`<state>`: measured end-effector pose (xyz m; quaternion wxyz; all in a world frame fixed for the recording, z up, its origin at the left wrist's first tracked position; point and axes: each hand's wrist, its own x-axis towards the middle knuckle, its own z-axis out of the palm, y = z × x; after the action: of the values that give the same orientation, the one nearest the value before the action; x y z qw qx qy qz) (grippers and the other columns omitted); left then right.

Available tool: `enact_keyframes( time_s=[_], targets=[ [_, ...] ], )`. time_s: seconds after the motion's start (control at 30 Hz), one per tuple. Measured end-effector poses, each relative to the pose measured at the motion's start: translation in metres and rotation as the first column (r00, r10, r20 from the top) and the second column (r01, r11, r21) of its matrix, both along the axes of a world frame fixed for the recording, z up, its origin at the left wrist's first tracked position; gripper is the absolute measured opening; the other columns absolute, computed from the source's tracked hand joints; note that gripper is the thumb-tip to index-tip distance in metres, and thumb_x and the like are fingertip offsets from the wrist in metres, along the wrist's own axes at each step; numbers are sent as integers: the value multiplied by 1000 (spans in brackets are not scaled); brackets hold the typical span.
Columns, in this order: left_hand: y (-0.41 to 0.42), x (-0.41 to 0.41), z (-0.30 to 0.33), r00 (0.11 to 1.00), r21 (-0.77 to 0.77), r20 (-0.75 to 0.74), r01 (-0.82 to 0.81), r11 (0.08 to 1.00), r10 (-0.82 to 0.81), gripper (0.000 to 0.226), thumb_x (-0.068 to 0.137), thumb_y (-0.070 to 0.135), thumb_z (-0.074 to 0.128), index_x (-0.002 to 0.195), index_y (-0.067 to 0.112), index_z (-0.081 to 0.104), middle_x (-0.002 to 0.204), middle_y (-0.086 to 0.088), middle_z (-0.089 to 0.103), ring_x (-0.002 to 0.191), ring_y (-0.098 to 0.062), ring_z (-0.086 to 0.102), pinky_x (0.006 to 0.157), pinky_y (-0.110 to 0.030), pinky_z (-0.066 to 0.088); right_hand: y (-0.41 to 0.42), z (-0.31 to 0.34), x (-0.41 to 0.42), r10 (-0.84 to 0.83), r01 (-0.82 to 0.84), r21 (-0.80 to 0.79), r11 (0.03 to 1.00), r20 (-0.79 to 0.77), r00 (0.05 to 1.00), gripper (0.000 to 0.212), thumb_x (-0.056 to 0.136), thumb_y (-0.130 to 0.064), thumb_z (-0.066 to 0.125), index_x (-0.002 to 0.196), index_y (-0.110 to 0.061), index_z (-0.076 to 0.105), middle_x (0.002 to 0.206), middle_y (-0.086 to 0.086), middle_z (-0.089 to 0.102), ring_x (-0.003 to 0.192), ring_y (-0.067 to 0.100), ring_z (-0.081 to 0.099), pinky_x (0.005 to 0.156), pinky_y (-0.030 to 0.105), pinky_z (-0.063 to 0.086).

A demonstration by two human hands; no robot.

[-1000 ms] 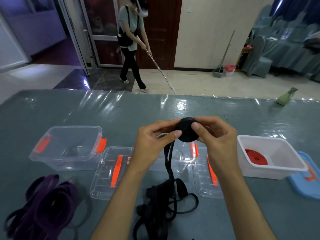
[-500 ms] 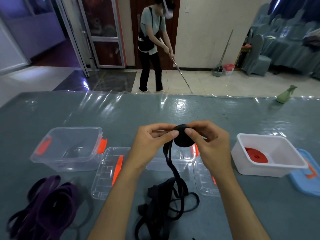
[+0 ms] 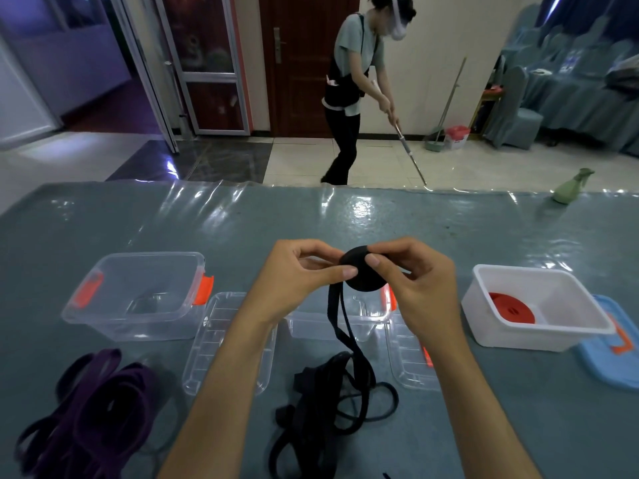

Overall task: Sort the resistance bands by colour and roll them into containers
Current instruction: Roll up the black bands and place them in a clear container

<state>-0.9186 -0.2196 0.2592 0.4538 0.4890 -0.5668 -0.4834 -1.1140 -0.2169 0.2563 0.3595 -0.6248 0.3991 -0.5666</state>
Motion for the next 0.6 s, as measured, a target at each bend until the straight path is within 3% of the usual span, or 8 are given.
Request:
enact_keyframes(
  time_s=[0.23,0.37,0.47,0.6],
  targets=[
    [-7,-5,5,998,-76,60,-13,997,18,25,74,20,93,90,14,76,90,-1,81,86,-17,80,88,-32,61,-2,0,-2,-45,46,-43,998,24,999,17,91,-3,75,92,-21,75,88,-7,78,89,10,75,76,17,56],
    [-10,-2,5,997,-98,77,27,995,-20,25,75,18,92,96,16,79,93,-1,81,89,-17,79,88,-29,60,-3,-8,-3,-25,24,5,1000,68,997,6,91,-3,76,92,-8,73,93,1,78,93,17,76,82,25,59],
    [-12,-3,1,996,-189,84,-3,982,19,29,77,18,92,103,23,80,96,0,78,91,-14,77,86,-27,59,-6,-9,-7,57,-66,109,992,79,995,22,85,-7,82,87,1,62,93,7,78,93,24,77,85,39,62],
    [-6,-14,-5,999,-244,-35,-31,969,23,26,80,9,88,102,18,78,99,0,80,96,-14,77,85,-24,59,-8,-1,-12,30,-42,117,992,101,994,25,78,-15,85,99,-10,72,88,6,78,85,25,76,80,45,62]
  ],
)
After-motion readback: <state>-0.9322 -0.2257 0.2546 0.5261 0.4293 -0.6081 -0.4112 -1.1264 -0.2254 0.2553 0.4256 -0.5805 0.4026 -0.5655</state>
